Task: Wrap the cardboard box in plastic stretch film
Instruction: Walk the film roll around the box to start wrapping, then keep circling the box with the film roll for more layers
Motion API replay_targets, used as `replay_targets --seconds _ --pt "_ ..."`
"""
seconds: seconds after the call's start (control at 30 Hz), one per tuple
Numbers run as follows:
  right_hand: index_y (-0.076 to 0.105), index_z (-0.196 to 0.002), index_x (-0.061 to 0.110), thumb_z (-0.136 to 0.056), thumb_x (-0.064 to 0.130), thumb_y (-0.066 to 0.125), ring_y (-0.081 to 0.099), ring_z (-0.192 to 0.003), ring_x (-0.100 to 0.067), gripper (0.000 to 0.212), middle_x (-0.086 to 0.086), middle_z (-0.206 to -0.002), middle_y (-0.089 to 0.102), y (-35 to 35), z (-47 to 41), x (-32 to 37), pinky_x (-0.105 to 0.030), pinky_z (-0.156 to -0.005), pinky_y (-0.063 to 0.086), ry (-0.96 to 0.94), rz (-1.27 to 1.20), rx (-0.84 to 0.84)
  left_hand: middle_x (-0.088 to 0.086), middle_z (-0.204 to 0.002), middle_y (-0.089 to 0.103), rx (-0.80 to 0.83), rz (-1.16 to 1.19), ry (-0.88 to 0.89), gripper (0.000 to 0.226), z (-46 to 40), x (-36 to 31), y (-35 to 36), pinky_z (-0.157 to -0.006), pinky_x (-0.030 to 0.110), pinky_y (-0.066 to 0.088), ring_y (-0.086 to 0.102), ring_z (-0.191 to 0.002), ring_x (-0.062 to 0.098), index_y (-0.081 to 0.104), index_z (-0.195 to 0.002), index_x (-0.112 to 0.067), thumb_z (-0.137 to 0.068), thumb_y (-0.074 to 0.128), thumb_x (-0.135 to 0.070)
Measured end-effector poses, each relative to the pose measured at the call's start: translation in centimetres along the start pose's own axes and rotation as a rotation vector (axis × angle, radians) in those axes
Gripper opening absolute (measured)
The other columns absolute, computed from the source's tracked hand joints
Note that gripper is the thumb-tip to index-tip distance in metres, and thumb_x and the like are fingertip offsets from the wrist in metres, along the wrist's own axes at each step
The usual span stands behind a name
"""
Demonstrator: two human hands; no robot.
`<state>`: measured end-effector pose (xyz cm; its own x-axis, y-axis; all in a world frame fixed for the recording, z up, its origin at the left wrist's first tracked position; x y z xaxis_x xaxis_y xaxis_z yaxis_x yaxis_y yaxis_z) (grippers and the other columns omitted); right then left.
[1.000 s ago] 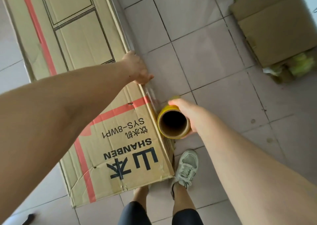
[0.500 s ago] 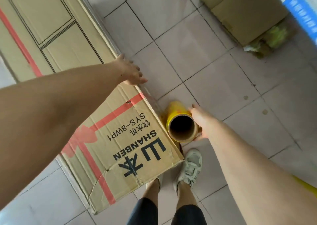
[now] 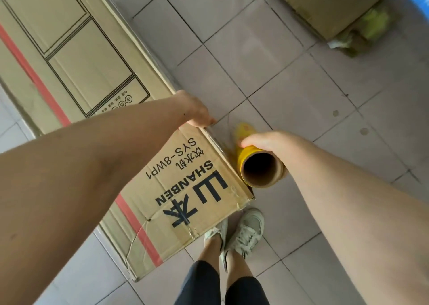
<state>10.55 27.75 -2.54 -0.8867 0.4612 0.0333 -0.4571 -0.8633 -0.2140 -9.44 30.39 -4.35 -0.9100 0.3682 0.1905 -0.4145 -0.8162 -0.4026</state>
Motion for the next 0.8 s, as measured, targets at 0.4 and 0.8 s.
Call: replay_targets --seconds 0.4,0.8 --pt "0.057 -0.101 0.013 -0.085 0.056 0.065 0.065 -0.09 -0.04 0.047 -0.019 -0.097 0.067 3.0 1.9 -11.8 -0.06 -0.083 0.055 0.301 -0.924 0.164 0.009 -0.158 0.037 -0.05 -0.004 0.013 0.072 -0.6 0.0 0.4 -0.115 0.052 0.029 0.032 -0.146 0.03 0.037 -0.152 -0.023 -0.1 0.011 -0.065" --pt "0.049 -0.135 0.01 -0.102 0.047 0.039 0.049 -0.127 -0.035 0.051 -0.018 -0.146 0.046 1.6 2.6 -4.8 -0.037 -0.099 0.039 -0.003 -0.078 -0.232 0.008 -0.159 0.035 0.09 0.072 0.302 0.089 2.8 -10.1 1.2 -0.12 0.058 0.017 0.025 -0.149 0.032 0.039 -0.151 -0.02 -0.091 0.003 -0.076"
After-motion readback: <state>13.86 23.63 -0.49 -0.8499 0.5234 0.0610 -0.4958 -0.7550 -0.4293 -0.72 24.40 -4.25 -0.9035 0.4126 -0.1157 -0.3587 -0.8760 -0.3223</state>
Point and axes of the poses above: each hand's wrist, its own z-axis away from the middle knuckle, its own y-axis out of the palm, x = y × z, the point moved 2 cm from there along -z, towards the middle knuckle
